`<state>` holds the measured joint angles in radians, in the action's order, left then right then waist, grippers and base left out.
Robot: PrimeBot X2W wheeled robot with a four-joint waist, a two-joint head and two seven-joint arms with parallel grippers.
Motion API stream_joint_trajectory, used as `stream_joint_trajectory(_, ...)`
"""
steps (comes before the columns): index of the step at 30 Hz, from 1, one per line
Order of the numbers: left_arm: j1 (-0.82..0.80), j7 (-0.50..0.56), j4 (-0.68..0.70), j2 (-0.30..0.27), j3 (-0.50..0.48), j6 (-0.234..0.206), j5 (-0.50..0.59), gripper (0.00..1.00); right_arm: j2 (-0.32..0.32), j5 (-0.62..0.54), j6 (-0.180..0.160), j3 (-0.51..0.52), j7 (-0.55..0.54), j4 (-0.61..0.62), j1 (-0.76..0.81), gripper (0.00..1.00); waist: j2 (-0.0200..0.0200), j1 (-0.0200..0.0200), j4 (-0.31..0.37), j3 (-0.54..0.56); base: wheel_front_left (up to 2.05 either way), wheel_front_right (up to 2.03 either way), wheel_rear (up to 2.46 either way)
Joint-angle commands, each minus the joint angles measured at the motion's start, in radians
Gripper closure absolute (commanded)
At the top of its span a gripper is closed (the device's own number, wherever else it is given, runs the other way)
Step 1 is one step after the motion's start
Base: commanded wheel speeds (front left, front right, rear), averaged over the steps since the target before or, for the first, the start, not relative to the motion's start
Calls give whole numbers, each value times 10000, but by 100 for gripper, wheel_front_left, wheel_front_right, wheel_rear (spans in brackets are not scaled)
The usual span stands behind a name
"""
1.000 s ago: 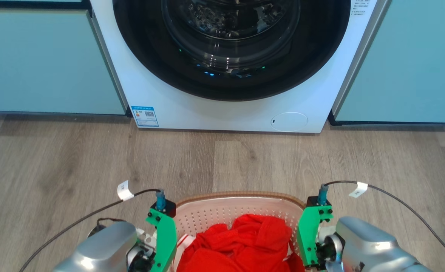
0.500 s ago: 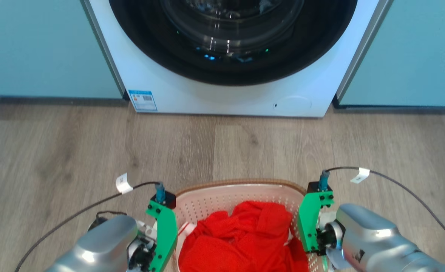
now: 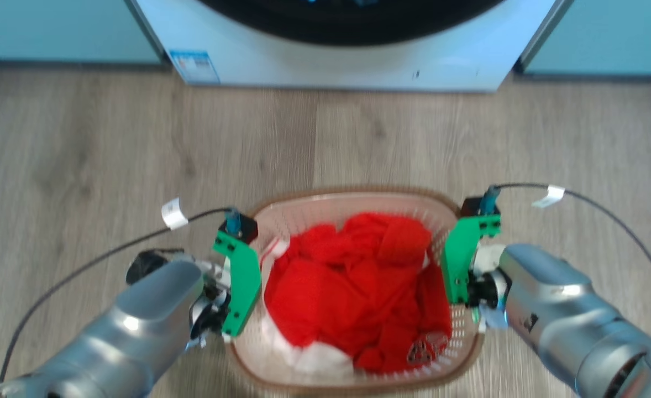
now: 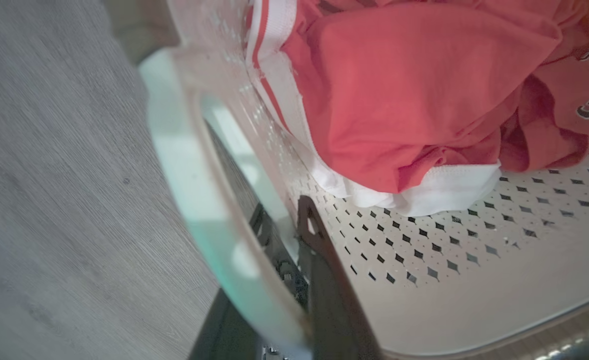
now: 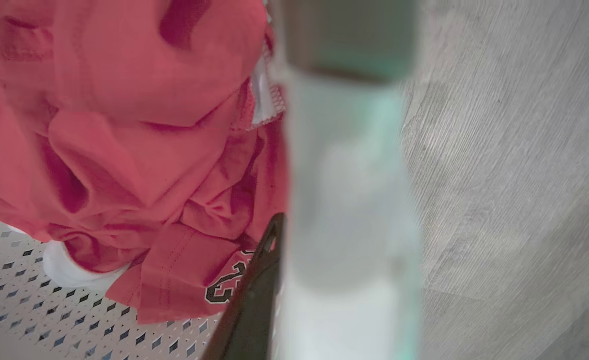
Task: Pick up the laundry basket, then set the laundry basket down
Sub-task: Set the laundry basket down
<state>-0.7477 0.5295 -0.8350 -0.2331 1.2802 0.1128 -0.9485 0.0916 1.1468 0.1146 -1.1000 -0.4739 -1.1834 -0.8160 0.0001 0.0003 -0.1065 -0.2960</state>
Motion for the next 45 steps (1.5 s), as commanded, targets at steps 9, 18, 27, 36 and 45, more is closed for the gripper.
stream_joint_trajectory(9, -1344, -1751, -654, 854, 1, 178, 771, 100, -414, -350, 161, 312, 2213, -402, -1216, 100, -1, -3, -99, -2799, 0, 0, 0)
stream_joint_trajectory(18, -2415, -3331, -2178, 1530, -13, 178, 811, 100, -414, -430, 161, 555, 3594, -756, -1946, 100, -1, -3, -283, -4401, 0, 0, 0)
stream_joint_trajectory(27, -3058, -4251, -2878, 1794, -12, 178, 968, 100, -414, -433, 161, 672, 4165, -924, -2435, 100, -1, -3, -379, -5234, 0, 0, 0)
stream_joint_trajectory(36, -3227, -4615, -2749, 1825, -5, 176, 1087, 100, -414, -501, 161, 715, 4405, -1049, -2451, 100, -1, -3, -431, -5618, 0, 0, 0)
stream_joint_trajectory(45, -3288, -4855, -2570, 1827, -3, -53, 1090, 100, -414, -626, 161, 1135, 4714, -1071, -2201, 100, -1, -3, -460, -5994, 0, 0, 0)
